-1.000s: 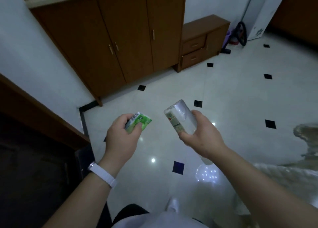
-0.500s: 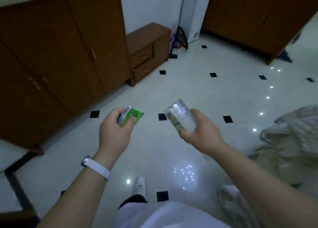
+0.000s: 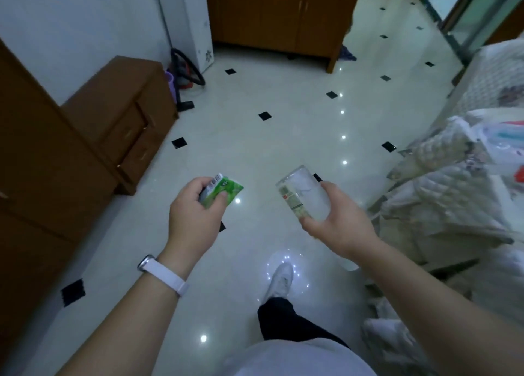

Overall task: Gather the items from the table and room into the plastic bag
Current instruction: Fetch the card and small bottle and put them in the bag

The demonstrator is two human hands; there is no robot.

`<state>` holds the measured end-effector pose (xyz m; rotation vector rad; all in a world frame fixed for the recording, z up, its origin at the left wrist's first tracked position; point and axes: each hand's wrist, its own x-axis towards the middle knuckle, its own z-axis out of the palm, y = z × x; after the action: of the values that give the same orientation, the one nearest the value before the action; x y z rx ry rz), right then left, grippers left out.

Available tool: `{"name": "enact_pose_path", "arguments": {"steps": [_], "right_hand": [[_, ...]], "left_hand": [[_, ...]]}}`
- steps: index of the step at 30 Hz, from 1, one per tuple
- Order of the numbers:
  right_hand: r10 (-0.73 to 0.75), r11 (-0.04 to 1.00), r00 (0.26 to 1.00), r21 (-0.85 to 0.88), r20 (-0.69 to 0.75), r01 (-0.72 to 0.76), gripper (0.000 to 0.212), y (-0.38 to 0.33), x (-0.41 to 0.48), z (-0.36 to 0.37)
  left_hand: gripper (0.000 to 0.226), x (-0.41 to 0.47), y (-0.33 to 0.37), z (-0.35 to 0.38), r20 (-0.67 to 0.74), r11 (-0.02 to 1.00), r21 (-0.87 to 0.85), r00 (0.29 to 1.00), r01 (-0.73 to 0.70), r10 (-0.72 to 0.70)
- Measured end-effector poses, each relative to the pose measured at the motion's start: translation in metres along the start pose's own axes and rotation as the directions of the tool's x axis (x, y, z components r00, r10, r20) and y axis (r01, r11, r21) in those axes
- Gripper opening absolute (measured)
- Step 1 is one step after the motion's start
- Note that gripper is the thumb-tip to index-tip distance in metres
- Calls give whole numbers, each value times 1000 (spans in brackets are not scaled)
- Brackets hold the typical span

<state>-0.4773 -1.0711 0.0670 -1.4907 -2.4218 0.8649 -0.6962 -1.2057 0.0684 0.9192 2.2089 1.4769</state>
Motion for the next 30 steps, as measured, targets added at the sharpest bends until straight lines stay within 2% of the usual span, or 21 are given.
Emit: {"name": "enact_pose_path", "arguments": {"steps": [2, 8, 13, 18, 20, 23, 27, 30], "right_hand": [[46, 999, 999, 8, -22, -46, 82, 11, 35, -5], [132, 985, 988, 125, -79, -121, 56, 45, 162, -34], [176, 978, 976, 140, -131, -157, 59, 60, 260, -90], [227, 962, 951, 200, -211, -185, 46, 80, 323, -138], [271, 953, 934, 202, -234, -226, 50, 88, 341, -150], [326, 940, 911, 194, -253, -283, 69, 103, 371, -161], [415, 907, 867, 195, -277, -372, 56, 117, 416, -172], [482, 875, 827, 208, -289, -438, 59, 126, 461, -184]], "left_hand": [[23, 39, 4, 26, 45, 1000, 24, 999, -12, 11], [24, 162, 42, 113, 165, 994, 71, 983, -88, 75], [29, 252, 93, 180, 197, 983, 88, 970, -162, 142], [26, 316, 123, 239, 262, 972, 62, 944, -225, 202], [24, 341, 131, 260, 302, 972, 44, 930, -231, 207], [26, 384, 135, 299, 322, 966, 8, 915, -258, 242], [30, 441, 140, 354, 406, 962, -42, 875, -270, 263], [30, 492, 142, 398, 473, 957, -94, 834, -274, 285]]}}
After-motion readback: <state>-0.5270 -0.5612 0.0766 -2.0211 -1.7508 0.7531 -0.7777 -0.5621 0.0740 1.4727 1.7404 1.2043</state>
